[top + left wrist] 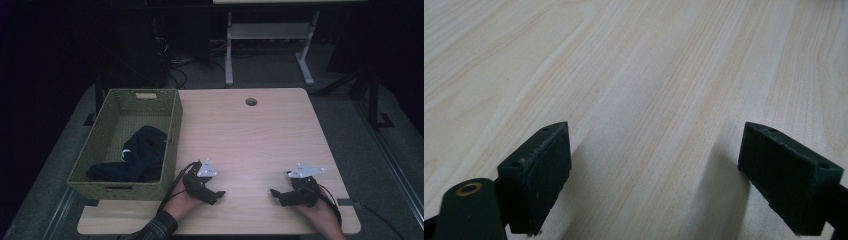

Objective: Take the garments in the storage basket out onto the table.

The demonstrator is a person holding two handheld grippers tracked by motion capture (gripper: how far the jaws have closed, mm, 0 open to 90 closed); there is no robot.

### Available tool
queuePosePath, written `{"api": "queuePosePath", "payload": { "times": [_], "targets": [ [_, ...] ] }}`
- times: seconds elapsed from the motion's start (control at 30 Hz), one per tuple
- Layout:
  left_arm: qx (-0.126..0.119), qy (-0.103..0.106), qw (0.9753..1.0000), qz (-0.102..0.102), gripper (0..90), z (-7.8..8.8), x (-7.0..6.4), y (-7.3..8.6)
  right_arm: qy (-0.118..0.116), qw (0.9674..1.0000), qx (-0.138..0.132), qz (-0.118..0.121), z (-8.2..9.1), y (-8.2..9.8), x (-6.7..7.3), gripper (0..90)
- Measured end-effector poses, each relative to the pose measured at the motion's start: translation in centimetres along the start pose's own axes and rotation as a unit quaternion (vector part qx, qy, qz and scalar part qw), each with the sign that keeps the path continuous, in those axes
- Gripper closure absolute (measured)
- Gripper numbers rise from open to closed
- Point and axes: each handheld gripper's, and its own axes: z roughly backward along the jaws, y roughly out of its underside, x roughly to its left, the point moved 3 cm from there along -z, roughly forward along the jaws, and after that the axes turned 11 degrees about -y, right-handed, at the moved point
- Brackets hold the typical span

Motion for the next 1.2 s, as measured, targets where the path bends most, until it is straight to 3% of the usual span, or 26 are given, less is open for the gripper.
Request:
{"api": "queuePosePath", "payload": {
  "times": [0.5, 0.93, 1.2],
  "targets": [
    [-0.015, -0.006, 0.9998, 0.008, 13.3, 0.8, 0.4, -0.5, 0.000, 1.0000, 0.000, 0.000, 0.0, 0.0, 0.0, 9.3],
    [-0.013, -0.012, 0.9998, 0.014, 13.4, 1.3, 0.5, -1.3, 0.000, 1.0000, -0.001, -0.001, 0.0, 0.0, 0.0, 9.2],
    [-0.009, -0.021, 0.9997, 0.003, 13.5, 1.8, 0.6, -1.8, 0.000, 1.0000, -0.001, -0.001, 0.0, 0.0, 0.0, 9.2]
  ]
}}
